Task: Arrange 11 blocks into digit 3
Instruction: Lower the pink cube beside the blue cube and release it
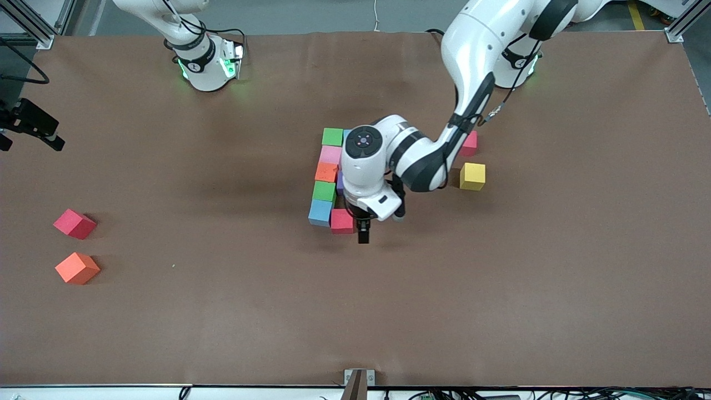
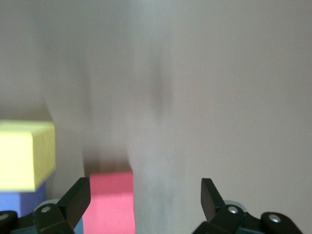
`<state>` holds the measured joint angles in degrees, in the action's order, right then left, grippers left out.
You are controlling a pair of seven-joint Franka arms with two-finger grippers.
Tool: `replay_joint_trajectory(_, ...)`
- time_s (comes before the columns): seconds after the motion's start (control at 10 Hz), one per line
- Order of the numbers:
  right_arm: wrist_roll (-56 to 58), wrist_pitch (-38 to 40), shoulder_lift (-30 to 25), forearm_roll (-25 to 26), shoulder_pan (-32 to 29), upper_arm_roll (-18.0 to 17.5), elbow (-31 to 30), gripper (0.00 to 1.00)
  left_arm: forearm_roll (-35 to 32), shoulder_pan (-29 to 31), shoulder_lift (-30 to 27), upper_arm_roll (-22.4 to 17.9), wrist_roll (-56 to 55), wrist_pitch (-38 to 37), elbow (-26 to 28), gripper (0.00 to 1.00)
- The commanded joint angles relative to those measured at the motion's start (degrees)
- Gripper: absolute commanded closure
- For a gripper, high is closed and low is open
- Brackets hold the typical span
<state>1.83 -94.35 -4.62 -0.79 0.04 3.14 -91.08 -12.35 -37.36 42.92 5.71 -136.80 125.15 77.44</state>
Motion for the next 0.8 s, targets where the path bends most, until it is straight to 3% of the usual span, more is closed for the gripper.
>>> replay_joint_trajectory(0.0, 0.54, 0.57, 0.22, -0.7, 0.13, 0.11, 0.73, 0.0, -0.84, 3.68, -11.41, 0.7, 4.32, -0.08, 16.1, 0.0)
replay_joint_trajectory(0.4, 0.63, 0.83, 0.22, -0.7, 0.13, 0.11, 0.64, 0.0, -0.84, 10.62, -20.57, 1.06, 10.3, 4.04, 33.7, 0.0)
replay_joint_trajectory(0.7, 0.63, 0.83, 0.22, -0.7, 0.13, 0.11, 0.64, 0.0, -0.84, 16.08, -26.81, 1.14, 18.38, 12.54, 47.57, 0.0)
